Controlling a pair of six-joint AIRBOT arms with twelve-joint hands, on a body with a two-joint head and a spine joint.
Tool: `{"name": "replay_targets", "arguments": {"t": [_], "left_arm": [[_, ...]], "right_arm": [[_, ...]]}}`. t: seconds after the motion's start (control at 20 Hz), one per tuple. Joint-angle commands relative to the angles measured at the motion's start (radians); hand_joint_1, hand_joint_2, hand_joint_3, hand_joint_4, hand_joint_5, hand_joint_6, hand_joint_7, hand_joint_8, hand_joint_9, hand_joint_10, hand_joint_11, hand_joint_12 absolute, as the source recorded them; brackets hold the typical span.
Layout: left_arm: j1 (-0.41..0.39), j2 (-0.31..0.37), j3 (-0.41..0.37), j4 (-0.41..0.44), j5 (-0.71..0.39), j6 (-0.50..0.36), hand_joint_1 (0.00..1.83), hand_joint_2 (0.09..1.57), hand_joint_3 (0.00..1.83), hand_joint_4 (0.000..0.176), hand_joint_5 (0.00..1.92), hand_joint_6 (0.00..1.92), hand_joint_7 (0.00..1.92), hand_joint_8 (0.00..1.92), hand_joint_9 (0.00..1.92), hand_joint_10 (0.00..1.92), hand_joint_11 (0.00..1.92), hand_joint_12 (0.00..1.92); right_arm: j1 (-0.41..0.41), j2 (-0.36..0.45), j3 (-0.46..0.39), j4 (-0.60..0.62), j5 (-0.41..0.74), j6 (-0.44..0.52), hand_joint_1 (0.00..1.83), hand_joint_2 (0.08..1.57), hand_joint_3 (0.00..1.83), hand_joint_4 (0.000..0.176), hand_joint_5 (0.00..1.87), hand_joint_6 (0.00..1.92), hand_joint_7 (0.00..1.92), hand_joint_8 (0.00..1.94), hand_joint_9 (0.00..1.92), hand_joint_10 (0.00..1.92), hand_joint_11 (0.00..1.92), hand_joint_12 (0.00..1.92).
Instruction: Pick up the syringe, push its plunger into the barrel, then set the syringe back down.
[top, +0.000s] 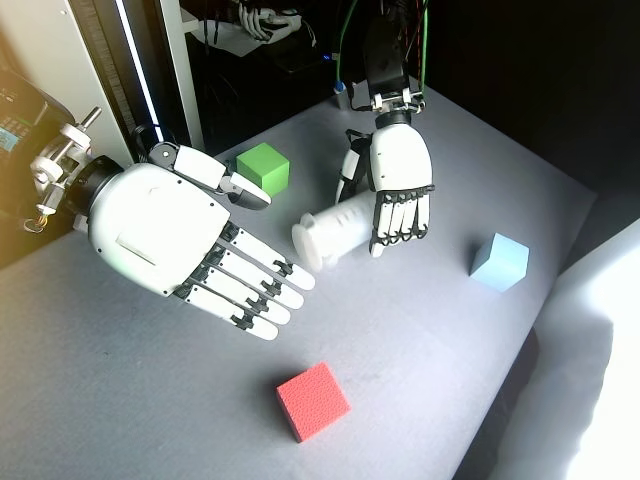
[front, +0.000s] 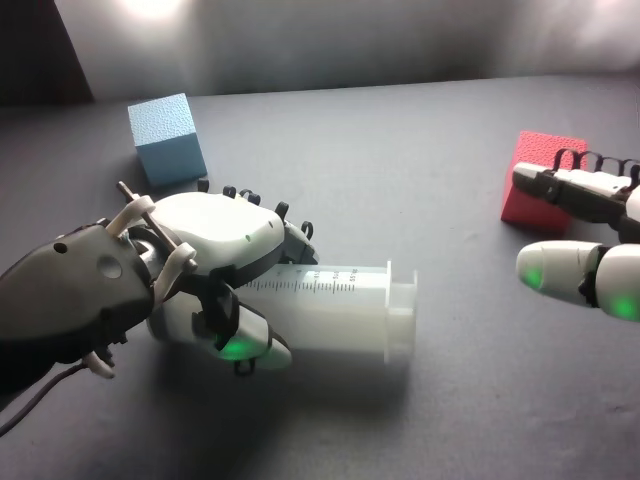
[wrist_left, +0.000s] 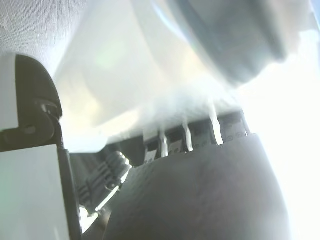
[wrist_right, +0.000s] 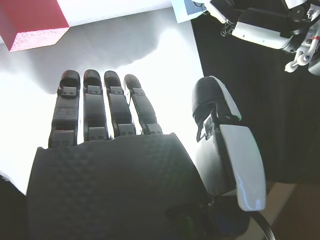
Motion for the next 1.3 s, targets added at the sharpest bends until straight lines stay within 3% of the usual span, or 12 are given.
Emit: {"name": "replay_targets", "arguments": {"t": [0.0,0.05,0.1,0.15,0.4,0.65,0.75,0.85,1.05,1.15,1.25], "left_arm": [[-0.006,0.016,-0.004,0.031,-0.062,-0.002,0.82,1.17,0.00,0.000,0.64,0.02,0.71,0.28,0.52,0.51,0.15,1.12],[-0.006,0.017,-0.005,0.031,-0.062,-0.002,0.79,1.18,0.00,0.000,0.61,0.00,0.73,0.14,0.54,0.39,0.10,1.14],[-0.006,0.019,-0.007,0.031,-0.062,-0.002,0.77,1.17,0.00,0.000,0.63,0.00,0.76,0.10,0.56,0.40,0.12,1.16],[-0.006,0.021,-0.011,0.032,-0.062,-0.002,0.77,1.14,0.00,0.000,0.63,0.00,0.79,0.07,0.57,0.45,0.15,1.11],[-0.012,0.024,-0.017,0.023,-0.062,0.000,0.61,1.05,0.00,0.000,0.51,0.00,0.70,0.00,0.60,0.14,0.14,0.97],[-0.044,0.034,-0.021,-0.017,-0.061,0.040,0.55,1.05,0.00,0.000,0.49,0.00,0.62,0.00,0.56,0.08,0.09,0.95],[-0.060,0.039,-0.022,-0.009,-0.053,0.041,0.52,1.04,0.00,0.000,0.38,0.00,0.51,0.00,0.47,0.03,0.03,0.91],[-0.091,0.047,-0.012,0.018,-0.002,0.035,0.48,1.04,0.00,0.000,0.27,0.00,0.40,0.00,0.38,0.00,0.00,0.80],[-0.182,0.078,0.031,0.206,0.236,-0.061,0.40,0.98,0.00,0.000,0.19,0.00,0.28,0.00,0.26,0.00,0.00,0.65],[-0.219,0.099,0.043,0.505,0.289,-0.293,0.39,0.96,0.00,0.000,0.16,0.00,0.23,0.00,0.21,0.00,0.00,0.54],[-0.223,0.120,0.048,0.921,0.202,-0.662,0.32,0.92,0.00,0.000,0.09,0.00,0.13,0.01,0.10,0.01,0.00,0.25]], "right_arm": [[0.008,0.010,0.003,-0.032,0.086,0.002,0.00,1.34,0.00,0.000,0.00,0.00,0.00,0.00,0.00,0.00,0.00,0.00],[0.008,0.010,0.003,-0.033,0.086,0.001,0.00,1.34,0.00,0.000,0.00,0.00,0.00,0.00,0.00,0.00,0.00,0.00],[0.008,0.010,0.003,-0.034,0.086,0.001,0.00,1.34,0.00,0.000,0.00,0.00,0.00,0.00,0.00,0.00,0.00,0.00],[0.008,0.010,0.003,-0.036,0.086,0.001,0.00,1.34,0.00,0.000,0.00,0.00,0.00,0.00,0.00,0.00,0.00,0.00],[0.008,0.010,0.003,-0.072,0.082,0.000,0.00,1.34,0.00,0.000,0.00,0.00,0.00,0.00,0.00,0.00,0.00,0.00],[0.024,0.010,0.003,-0.269,0.097,0.000,0.00,1.32,0.00,0.000,0.00,0.00,0.00,0.00,0.00,0.00,0.00,0.00],[0.028,0.011,0.003,-0.280,0.110,0.000,0.00,1.30,0.00,0.000,0.00,0.00,0.00,0.00,0.00,0.00,0.00,0.00],[0.028,0.010,0.007,-0.365,0.121,0.000,0.00,1.27,0.00,0.000,0.00,0.00,0.00,0.00,0.00,0.00,0.00,0.00],[0.027,0.011,0.009,-0.425,0.121,0.000,0.00,1.20,0.00,0.000,0.00,0.00,0.00,0.00,0.00,0.00,0.00,0.00],[0.027,0.011,0.010,-0.425,0.121,0.001,0.00,1.18,0.00,0.000,0.00,0.00,0.00,0.00,0.00,0.00,0.00,0.00],[0.027,0.011,0.010,-0.425,0.121,0.001,0.00,1.16,0.00,0.000,0.00,0.00,0.00,0.00,0.00,0.00,0.00,0.00]]}}
